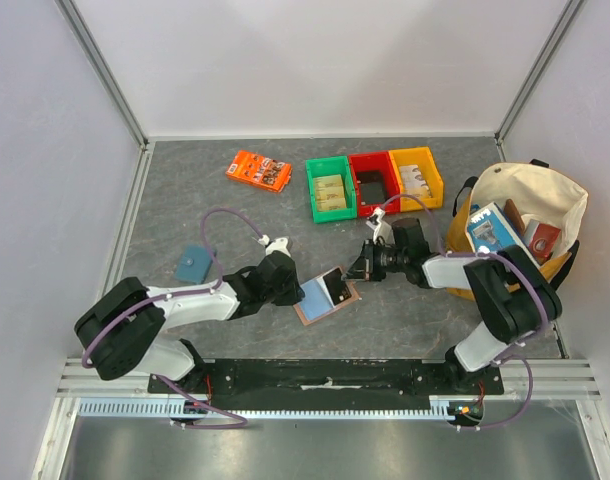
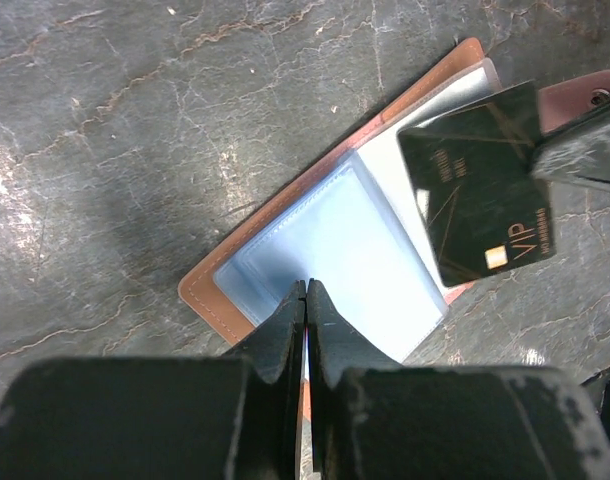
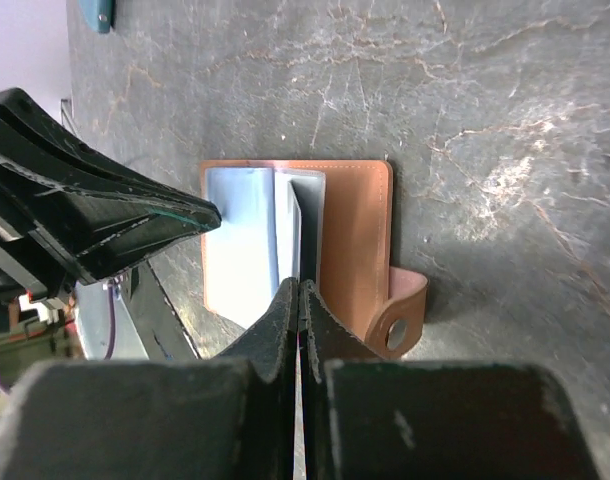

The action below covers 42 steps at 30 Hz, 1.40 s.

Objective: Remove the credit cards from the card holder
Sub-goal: Remove the credit card from the card holder, then place the credit card in the storage box.

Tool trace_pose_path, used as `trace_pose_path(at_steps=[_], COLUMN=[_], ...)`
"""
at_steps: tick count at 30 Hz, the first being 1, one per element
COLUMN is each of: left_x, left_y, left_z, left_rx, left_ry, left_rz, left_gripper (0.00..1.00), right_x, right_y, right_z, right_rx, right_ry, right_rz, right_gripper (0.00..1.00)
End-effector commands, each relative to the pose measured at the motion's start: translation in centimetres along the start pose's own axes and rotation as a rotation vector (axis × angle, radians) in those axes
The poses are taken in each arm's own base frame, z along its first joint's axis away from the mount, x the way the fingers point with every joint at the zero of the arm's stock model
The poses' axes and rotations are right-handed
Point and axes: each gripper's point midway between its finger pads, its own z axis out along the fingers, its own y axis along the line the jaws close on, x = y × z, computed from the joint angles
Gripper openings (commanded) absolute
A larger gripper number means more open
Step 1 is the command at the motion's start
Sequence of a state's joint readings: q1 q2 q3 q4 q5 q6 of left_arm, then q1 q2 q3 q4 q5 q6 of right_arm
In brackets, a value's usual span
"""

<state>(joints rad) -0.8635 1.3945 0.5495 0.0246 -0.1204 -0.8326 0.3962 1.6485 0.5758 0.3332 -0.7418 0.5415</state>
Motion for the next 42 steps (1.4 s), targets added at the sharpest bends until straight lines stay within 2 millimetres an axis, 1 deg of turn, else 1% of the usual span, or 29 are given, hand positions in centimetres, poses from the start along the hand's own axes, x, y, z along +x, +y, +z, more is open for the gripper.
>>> trace_pose_path(at_steps=[1, 4, 6, 7, 8, 9, 10, 13, 15, 17, 22, 24, 29, 33, 35, 38, 42], left_x=[-0.7, -1.7, -2.9, -3.6, -4.5, -5.0, -5.8, -8.3, -9.4, -10.4, -11.7, -12.0, -12.2, -12.0, -12.1, -12.2, -12.4], left_y=[0.1, -0.6, -1.5, -2.2, -2.8, -3.3, -4.0, -6.0, -7.3, -8.7, -11.3, -12.2, -14.2, -15.7, -16.3, -16.8, -17.1], left_z=[-0.7, -1.4, -2.2, -2.8, -3.5, -4.0, -4.8, -7.3, -8.6, -9.9, -12.3, -12.9, -13.5, -14.0, -14.3, -14.7, -15.0], left_rx=[0.008, 0.035, 0.073, 0.105, 0.14, 0.172, 0.212, 0.324, 0.391, 0.463, 0.624, 0.67, 0.763, 0.837, 0.87, 0.911, 0.934], left_ry=[-0.035, -0.08, -0.126, -0.156, -0.194, -0.224, -0.265, -0.38, -0.429, -0.474, -0.548, -0.562, -0.56, -0.548, -0.548, -0.559, -0.571], left_rz=[-0.004, -0.015, -0.022, -0.023, -0.026, -0.027, -0.031, -0.045, -0.047, -0.047, -0.027, -0.015, 0.01, 0.037, 0.037, 0.034, 0.034], left_gripper=[0.06, 0.06, 0.09, 0.14, 0.21, 0.28, 0.39, 0.66, 0.74, 0.79, 0.81, 0.81, 0.8, 0.76, 0.73, 0.66, 0.61], right_x=[-2.5, -4.2, -5.3, -5.8, -6.2, -6.8, -7.2, -8.4, -8.8, -9.4, -10.1, -10.3, -10.3, -10.1, -10.0, -10.0, -9.7], right_y=[1.5, 2.8, 3.8, 4.4, 5.0, 6.0, 6.6, 8.7, 9.7, 10.8, 13.6, 14.8, 16.9, 17.6, 17.9, 17.9, 18.0], right_z=[-1.8, -3.4, -4.3, -4.8, -5.2, -5.7, -6.0, -7.3, -8.1, -9.1, -11.0, -11.8, -13.4, -14.0, -14.2, -14.3, -14.1], right_rx=[0.035, 0.059, 0.067, 0.062, 0.051, 0.025, 0.008, -0.059, -0.094, -0.129, -0.247, -0.305, -0.408, -0.446, -0.463, -0.473, -0.486], right_ry=[-0.12, -0.201, -0.255, -0.285, -0.313, -0.348, -0.377, -0.467, -0.512, -0.566, -0.654, -0.683, -0.733, -0.747, -0.753, -0.756, -0.746], right_rz=[-0.028, -0.064, -0.076, -0.079, -0.076, -0.069, -0.059, -0.044, -0.037, -0.039, -0.042, -0.051, -0.064, -0.07, -0.069, -0.071, -0.074], right_gripper=[0.0, 0.0, 0.0, 0.0, 0.0, 0.0, 0.0, 0.0, 0.0, 0.0, 0.0, 0.0, 0.0, 0.0, 0.0, 0.0, 0.0])
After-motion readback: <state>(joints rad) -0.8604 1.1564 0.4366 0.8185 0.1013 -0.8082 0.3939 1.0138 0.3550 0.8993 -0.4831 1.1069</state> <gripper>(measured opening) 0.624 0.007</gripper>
